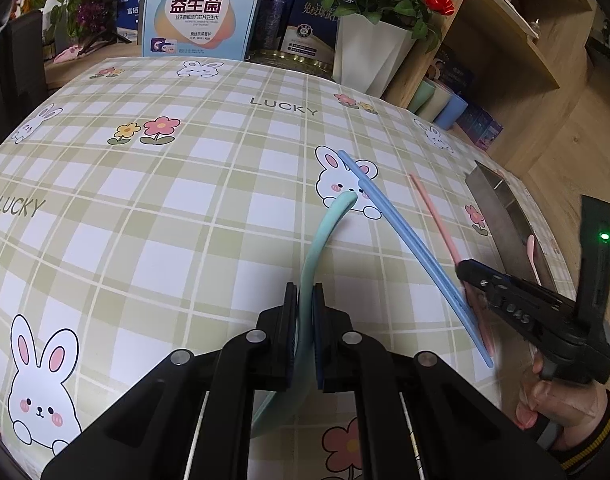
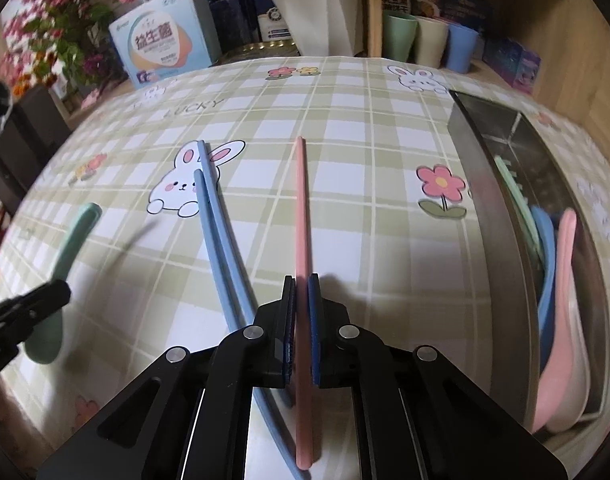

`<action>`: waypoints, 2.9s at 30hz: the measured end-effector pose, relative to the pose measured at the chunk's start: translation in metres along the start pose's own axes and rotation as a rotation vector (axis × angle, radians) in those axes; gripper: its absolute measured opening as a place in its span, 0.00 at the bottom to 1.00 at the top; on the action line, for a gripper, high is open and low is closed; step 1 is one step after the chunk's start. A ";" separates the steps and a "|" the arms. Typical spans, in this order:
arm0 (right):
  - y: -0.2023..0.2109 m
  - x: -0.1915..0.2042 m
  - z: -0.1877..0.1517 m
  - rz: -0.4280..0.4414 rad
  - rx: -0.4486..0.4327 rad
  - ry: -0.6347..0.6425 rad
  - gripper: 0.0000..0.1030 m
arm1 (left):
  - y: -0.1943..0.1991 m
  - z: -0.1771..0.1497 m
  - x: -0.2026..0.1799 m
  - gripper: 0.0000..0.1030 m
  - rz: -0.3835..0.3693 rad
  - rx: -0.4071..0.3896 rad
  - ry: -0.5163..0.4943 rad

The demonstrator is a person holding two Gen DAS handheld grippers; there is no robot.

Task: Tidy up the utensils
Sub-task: 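Close the right gripper on the pink chopstick and lift it, then lower the pink chopstick into the steel tray and open the right gripper, then lower the teal spoon into the steel tray and open the left gripper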

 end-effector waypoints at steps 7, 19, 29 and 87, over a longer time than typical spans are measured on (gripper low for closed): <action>0.037 -0.008 0.002 0.049 -0.104 -0.029 0.06 | 0.003 0.000 -0.003 0.07 0.004 -0.011 -0.012; 0.101 -0.092 0.023 0.037 -0.256 -0.239 0.06 | 0.013 -0.001 -0.013 0.07 0.020 -0.031 -0.041; 0.082 -0.134 0.003 0.068 -0.196 -0.360 0.06 | 0.007 -0.005 -0.019 0.07 0.007 -0.003 -0.041; 0.128 -0.202 0.003 0.040 -0.236 -0.468 0.79 | -0.001 0.026 -0.220 0.07 -0.398 0.230 -0.143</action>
Point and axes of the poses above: each gripper's, at about its wrist camera, not at the fingertips, and y roughly against the way its jaws point, x to its left, z to its top, the point moved 9 cm from there along -y, roughly the way its jaws point, and after that the axes turned 8 degrees about x, right-handed, at the moved point
